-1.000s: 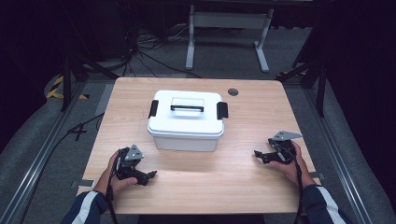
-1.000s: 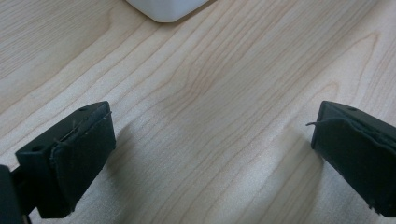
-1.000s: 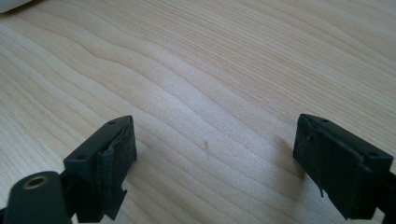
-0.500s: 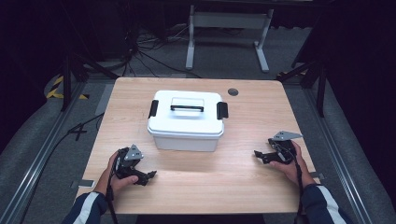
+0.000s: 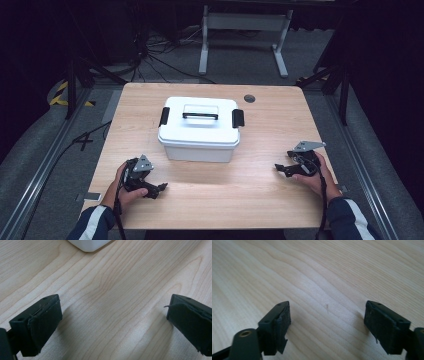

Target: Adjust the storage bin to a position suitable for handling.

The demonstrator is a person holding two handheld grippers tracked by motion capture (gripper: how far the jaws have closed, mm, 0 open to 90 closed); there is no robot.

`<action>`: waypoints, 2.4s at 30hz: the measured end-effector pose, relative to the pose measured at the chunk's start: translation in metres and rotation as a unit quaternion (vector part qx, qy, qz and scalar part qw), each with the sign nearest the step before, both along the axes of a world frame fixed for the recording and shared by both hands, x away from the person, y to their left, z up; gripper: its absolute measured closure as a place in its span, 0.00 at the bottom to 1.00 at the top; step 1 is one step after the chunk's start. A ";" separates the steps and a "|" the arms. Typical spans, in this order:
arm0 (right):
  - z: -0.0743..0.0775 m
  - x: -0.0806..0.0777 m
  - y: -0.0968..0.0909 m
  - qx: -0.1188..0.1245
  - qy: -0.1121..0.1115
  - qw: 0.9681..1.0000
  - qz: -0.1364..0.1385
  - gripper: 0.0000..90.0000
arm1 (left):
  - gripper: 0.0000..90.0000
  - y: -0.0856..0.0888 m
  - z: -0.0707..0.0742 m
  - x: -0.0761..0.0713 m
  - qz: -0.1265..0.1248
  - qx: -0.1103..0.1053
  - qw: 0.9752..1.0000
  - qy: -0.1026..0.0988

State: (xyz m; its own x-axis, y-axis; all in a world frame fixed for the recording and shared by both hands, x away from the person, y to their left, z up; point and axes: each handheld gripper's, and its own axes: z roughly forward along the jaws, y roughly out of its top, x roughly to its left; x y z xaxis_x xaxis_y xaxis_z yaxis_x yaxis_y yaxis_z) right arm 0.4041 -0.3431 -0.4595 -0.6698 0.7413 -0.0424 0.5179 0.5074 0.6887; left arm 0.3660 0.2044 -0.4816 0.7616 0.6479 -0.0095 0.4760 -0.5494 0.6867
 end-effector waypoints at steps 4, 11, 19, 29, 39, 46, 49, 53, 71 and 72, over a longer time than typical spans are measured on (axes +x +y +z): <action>0.009 0.000 0.000 0.003 0.002 1.000 0.018 0.30 | 0.00 0.000 0.000 0.000 0.000 0.000 1.000 0.000; 0.031 0.002 0.007 -0.002 -0.007 0.999 0.044 0.36 | 0.00 0.000 0.000 0.000 0.000 0.000 1.000 0.000; 0.079 0.008 0.027 -0.031 -0.028 0.995 0.092 0.44 | 0.00 0.000 0.000 0.000 0.000 0.000 1.000 0.000; 0.138 0.019 0.067 -0.069 -0.052 0.986 0.142 0.46 | 0.00 0.000 0.000 0.000 0.000 0.000 1.000 0.000; 0.175 0.030 0.113 -0.096 -0.073 0.975 0.187 0.49 | 0.00 0.000 0.000 0.000 0.000 0.000 1.000 0.000; 0.192 0.037 0.148 -0.116 -0.080 0.965 0.222 0.51 | 0.00 0.000 0.000 0.000 0.000 0.000 1.000 0.000; 0.196 0.042 0.167 -0.124 -0.079 0.960 0.240 0.53 | 0.00 0.000 0.000 0.000 0.000 0.000 1.000 0.000; 0.199 0.047 0.190 -0.131 -0.082 0.954 0.258 0.56 | 0.00 0.000 0.000 0.000 0.000 0.000 1.000 0.000; 0.191 0.075 0.258 -0.185 -0.066 0.934 0.299 0.64 | 0.00 -0.001 0.000 0.001 0.003 -0.003 1.000 0.005; 0.190 0.075 0.261 -0.190 -0.061 0.934 0.295 0.65 | 0.00 0.000 0.000 0.001 0.002 -0.002 1.000 0.005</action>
State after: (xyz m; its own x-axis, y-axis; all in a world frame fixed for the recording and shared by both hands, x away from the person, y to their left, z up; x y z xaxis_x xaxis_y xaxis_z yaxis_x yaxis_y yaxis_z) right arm 0.4795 -0.0826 -0.2695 -0.9301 0.1610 -0.3302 0.0012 0.9002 0.4355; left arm 0.3666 0.2040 -0.4817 0.7586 0.6513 -0.0191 0.4847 -0.5444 0.6846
